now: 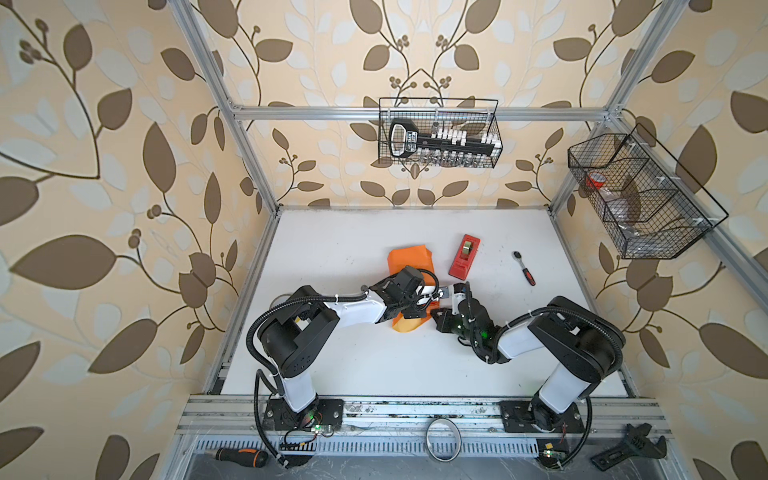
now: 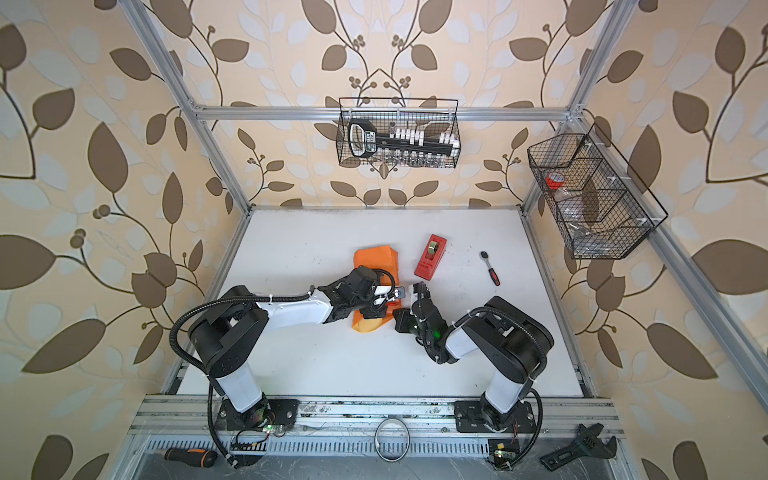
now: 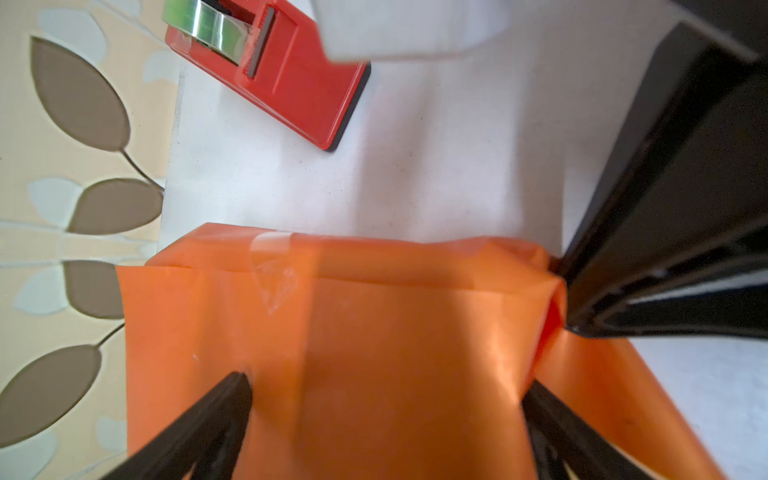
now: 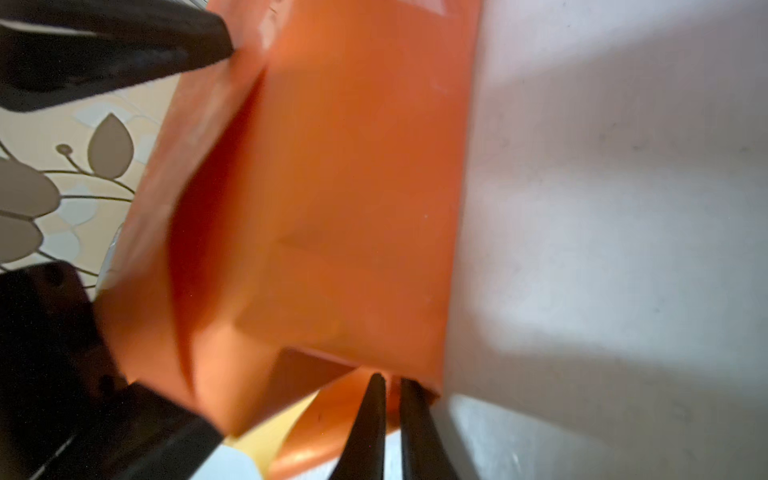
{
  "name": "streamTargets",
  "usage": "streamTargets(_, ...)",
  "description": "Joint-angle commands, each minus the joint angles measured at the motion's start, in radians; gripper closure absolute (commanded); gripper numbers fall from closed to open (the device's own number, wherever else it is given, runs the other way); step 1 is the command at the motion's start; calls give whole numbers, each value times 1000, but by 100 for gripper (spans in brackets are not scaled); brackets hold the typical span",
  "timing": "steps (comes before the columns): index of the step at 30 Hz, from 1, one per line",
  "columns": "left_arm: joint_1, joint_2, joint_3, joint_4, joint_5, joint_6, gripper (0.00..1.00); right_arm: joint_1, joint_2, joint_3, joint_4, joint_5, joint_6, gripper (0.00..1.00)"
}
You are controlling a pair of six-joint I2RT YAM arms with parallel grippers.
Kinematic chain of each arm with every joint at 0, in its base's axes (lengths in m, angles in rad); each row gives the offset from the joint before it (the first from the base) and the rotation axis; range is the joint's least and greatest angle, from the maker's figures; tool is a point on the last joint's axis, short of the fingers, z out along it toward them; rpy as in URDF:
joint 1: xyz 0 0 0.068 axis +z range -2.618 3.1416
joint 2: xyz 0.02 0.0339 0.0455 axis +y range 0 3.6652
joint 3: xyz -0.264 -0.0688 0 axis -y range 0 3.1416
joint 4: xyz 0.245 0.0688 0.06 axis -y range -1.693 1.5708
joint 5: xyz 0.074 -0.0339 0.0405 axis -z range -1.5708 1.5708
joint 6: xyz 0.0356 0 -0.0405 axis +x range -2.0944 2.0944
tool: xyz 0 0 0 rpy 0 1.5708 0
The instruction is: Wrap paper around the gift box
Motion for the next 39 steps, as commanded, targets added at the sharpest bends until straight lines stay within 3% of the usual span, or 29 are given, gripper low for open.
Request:
streamTargets(1, -8, 2, -17, -17, -5, 31, 1, -1, 39, 17, 19, -3, 23, 89)
streamTargets(17, -8, 8, -17, -13, -19, 40, 1, 37, 27, -6, -24, -11, 51, 90)
streamTargets(30, -8, 12, -17, 0, -21, 37, 1, 102, 74, -53, 23, -55, 157, 90)
streamTargets(39, -8, 9, -20, 11, -27, 32, 1, 90, 29, -60, 12, -58, 163, 91)
